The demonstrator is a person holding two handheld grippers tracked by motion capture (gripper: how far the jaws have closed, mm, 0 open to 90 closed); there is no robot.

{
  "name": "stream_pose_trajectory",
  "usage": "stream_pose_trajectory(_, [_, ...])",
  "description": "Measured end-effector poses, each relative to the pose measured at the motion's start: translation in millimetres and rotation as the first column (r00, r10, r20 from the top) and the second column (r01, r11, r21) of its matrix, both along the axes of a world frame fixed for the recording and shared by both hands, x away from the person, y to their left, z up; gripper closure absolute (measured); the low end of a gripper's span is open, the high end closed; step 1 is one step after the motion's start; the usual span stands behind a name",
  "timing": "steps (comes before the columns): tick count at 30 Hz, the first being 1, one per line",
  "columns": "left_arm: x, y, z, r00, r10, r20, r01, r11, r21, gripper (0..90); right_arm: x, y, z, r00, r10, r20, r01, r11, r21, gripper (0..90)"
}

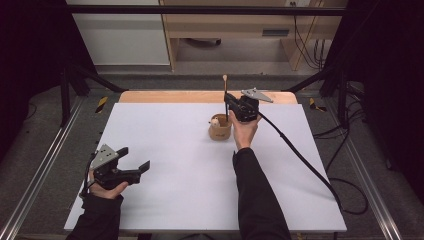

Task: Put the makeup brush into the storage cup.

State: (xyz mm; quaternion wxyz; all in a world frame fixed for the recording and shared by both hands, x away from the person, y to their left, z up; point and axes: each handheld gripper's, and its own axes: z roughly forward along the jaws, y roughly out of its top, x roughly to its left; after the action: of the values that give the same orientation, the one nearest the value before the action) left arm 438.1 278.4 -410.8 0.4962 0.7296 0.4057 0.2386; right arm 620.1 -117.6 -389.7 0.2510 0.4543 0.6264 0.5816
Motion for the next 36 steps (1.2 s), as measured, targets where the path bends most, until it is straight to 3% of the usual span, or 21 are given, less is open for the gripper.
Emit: stream_pose_trajectory(36, [-0.1, -0.2, -0.1, 1.0000, 0.000, 0.001, 0.000, 1.0000, 0.002, 5.2, 5.4, 11.2, -37.0, 0.9985, 0.018, -0.052, -0.022, 0.997, -0.076, 83.4])
